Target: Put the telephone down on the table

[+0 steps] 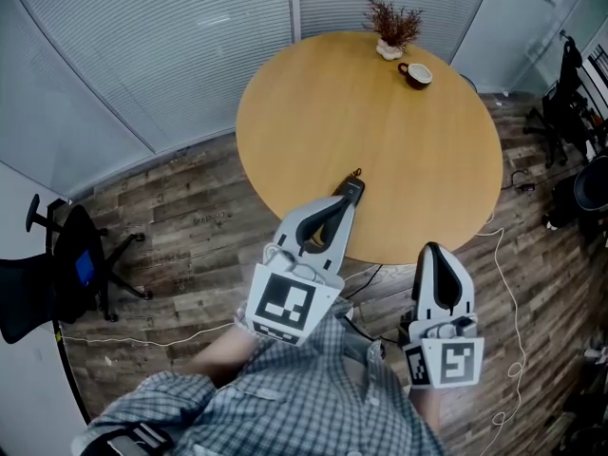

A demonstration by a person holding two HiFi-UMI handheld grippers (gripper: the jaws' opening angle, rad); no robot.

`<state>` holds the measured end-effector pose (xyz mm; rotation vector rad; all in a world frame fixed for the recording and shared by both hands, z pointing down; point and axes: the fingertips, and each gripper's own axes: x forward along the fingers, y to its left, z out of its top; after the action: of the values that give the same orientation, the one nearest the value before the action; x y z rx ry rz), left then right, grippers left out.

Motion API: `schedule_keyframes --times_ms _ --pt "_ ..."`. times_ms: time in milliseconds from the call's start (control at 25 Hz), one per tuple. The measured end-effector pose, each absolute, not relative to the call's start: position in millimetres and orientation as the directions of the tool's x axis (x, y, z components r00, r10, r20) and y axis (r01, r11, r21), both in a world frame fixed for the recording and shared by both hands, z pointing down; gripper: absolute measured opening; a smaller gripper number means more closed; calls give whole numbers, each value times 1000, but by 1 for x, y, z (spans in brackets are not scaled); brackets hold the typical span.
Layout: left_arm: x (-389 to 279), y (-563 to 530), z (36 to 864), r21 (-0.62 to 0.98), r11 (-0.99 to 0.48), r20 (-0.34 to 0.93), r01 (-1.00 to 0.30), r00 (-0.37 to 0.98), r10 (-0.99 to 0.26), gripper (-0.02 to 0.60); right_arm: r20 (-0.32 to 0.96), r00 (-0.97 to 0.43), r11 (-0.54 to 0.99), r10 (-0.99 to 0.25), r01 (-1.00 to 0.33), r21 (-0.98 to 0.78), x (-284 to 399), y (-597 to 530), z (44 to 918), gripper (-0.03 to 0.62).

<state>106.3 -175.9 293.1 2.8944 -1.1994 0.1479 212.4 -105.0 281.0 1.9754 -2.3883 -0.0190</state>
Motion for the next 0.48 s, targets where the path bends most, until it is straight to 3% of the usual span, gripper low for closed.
schedule_keyframes --times_ms 480 --pt "102 -178 298 -38 -713 104 -700 707 -700 8 38 -213 215 -976 -976 41 200 -112 284 9"
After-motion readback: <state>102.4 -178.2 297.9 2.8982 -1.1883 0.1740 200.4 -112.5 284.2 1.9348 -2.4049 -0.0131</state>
